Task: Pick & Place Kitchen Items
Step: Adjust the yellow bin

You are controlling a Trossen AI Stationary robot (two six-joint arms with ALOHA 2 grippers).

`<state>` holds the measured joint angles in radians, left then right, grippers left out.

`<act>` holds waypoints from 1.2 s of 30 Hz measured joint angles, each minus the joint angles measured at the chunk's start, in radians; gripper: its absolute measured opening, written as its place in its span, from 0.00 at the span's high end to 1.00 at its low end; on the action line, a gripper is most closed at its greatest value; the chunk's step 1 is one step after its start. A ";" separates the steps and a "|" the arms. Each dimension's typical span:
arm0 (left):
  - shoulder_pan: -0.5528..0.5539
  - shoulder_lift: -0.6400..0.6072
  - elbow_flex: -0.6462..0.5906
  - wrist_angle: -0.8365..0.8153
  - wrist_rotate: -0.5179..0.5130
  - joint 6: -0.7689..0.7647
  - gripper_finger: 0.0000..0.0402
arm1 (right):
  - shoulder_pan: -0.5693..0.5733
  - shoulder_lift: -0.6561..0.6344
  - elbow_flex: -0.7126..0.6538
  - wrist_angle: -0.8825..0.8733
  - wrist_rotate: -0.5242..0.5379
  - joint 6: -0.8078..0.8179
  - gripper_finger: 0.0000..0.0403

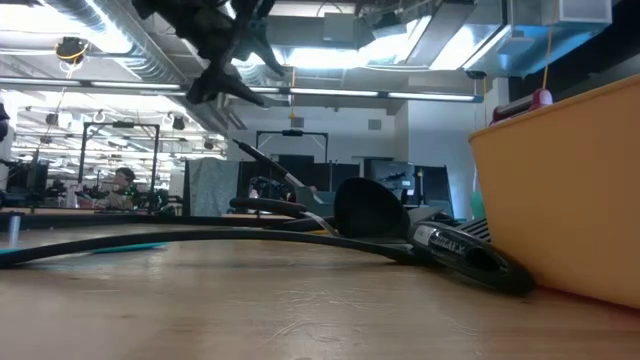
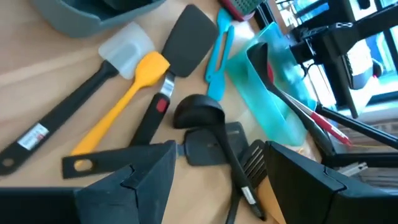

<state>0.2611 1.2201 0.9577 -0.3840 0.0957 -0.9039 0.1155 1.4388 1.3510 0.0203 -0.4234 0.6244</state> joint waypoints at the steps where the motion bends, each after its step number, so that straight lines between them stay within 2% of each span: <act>1: -0.017 0.000 0.000 0.001 -0.014 -0.016 0.40 | 0.010 -0.018 0.000 -0.031 0.024 -0.014 0.46; 10: -0.148 0.000 0.000 0.007 -0.142 -0.132 0.40 | 0.151 -0.124 0.000 -0.310 0.283 -0.076 0.46; 16: -0.211 0.003 0.000 0.007 -0.203 -0.187 0.40 | 0.246 -0.139 0.000 -0.381 0.403 -0.050 0.46; 31: -0.296 0.060 0.000 0.001 -0.182 -0.272 0.40 | 0.363 -0.166 0.000 -0.472 0.621 0.083 0.46; 36: -0.314 0.069 0.000 0.002 -0.180 -0.292 0.40 | 0.402 -0.172 -0.015 -0.475 0.743 0.165 0.46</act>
<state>-0.0533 1.2896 0.9577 -0.3817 -0.0841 -1.1962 0.5175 1.2672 1.3356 -0.4543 0.3192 0.7893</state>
